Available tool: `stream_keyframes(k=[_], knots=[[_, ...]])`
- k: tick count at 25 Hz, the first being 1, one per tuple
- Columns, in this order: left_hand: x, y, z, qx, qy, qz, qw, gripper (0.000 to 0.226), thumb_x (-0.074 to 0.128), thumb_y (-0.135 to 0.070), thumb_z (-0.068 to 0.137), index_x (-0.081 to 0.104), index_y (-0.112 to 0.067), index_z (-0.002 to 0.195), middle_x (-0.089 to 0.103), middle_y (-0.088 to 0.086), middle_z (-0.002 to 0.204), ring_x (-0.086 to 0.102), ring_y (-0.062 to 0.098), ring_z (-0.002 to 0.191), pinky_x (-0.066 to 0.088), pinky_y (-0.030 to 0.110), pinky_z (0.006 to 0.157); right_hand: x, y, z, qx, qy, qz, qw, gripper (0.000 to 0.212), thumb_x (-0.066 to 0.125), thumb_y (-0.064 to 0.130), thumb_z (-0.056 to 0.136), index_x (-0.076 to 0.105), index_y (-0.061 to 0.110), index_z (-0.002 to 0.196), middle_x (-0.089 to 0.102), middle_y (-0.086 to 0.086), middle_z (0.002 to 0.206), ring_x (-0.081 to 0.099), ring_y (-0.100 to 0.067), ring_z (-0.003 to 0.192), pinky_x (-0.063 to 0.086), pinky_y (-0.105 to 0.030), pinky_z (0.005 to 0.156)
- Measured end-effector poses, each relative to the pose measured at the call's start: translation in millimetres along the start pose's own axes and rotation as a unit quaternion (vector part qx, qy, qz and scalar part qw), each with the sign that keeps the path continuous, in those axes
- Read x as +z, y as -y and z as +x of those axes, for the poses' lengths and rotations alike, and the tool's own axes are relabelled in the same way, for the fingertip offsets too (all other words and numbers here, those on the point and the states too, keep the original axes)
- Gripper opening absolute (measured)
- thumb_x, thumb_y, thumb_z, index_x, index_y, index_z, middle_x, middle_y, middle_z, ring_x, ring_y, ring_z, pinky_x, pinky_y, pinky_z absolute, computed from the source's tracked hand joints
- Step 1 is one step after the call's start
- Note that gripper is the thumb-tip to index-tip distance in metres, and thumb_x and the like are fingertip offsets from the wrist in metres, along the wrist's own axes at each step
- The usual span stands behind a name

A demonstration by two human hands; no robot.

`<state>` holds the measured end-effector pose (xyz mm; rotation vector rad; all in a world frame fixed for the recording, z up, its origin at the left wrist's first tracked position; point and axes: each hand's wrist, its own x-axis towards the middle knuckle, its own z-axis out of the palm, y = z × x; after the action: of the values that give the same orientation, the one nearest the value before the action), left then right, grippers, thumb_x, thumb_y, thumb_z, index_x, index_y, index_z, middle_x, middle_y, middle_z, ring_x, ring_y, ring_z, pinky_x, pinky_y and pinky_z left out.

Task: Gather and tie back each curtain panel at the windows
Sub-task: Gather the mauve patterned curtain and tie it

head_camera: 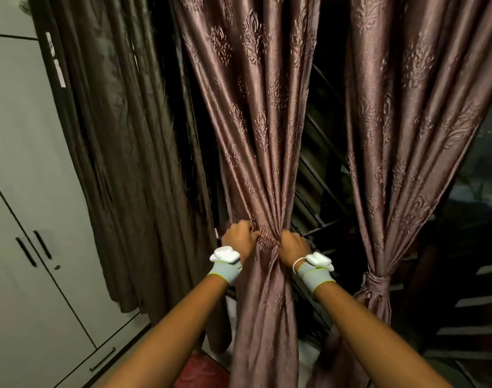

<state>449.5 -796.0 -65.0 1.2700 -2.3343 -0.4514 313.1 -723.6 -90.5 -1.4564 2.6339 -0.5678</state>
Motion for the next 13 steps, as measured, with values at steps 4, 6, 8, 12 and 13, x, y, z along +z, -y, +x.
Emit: stream_keyframes(k=[4,6,8,12,13], knots=[[9.4,-14.9,-9.8,0.047,-0.002,0.072,0.996,0.032,0.048,-0.032,0.097,0.052,-0.005,0.113,0.058,0.021,0.115,0.056,0.041,0.109,0.042,0.045,0.082,2.3,21.6,-1.0,-0.033,0.046,0.034,0.998,0.040,0.051,0.032,0.091,0.045,0.005,0.120,0.055,-0.026,0.127,0.056,-0.043,0.115,0.048,-0.044,0.090],[11.5,-21.0,-11.9,0.029,0.006,0.075,0.997,0.028,0.047,-0.026,0.096,0.051,-0.002,0.109,0.058,0.023,0.114,0.056,0.042,0.107,0.043,0.046,0.082,3.0,26.2,-2.2,-0.054,0.072,0.045,0.995,0.042,0.051,0.035,0.088,0.043,0.008,0.119,0.056,-0.024,0.127,0.058,-0.042,0.114,0.050,-0.044,0.090],[12.2,-21.2,-10.9,0.022,0.035,0.056,0.998,0.030,0.050,-0.027,0.092,0.052,-0.003,0.110,0.059,0.023,0.114,0.056,0.042,0.108,0.044,0.046,0.085,3.3,21.3,-2.1,-0.049,0.070,0.043,0.995,0.042,0.052,0.034,0.088,0.045,0.009,0.120,0.056,-0.024,0.128,0.057,-0.042,0.115,0.050,-0.043,0.090],[10.8,-8.8,7.9,0.023,0.115,-0.020,0.993,0.033,0.052,-0.037,0.076,0.063,-0.018,0.101,0.069,0.013,0.106,0.063,0.033,0.106,0.052,0.038,0.085,2.9,7.4,-1.7,-0.026,0.039,0.030,0.998,0.036,0.051,0.029,0.094,0.048,0.006,0.120,0.053,-0.026,0.129,0.052,-0.044,0.118,0.044,-0.041,0.091],[9.1,-7.6,11.2,0.011,0.118,-0.036,0.992,0.032,0.051,-0.037,0.075,0.065,-0.022,0.098,0.070,0.009,0.104,0.064,0.031,0.105,0.053,0.037,0.086,2.0,5.4,-1.3,-0.026,0.034,0.024,0.999,0.035,0.051,0.028,0.095,0.048,0.005,0.120,0.053,-0.026,0.129,0.051,-0.044,0.119,0.043,-0.041,0.091]])
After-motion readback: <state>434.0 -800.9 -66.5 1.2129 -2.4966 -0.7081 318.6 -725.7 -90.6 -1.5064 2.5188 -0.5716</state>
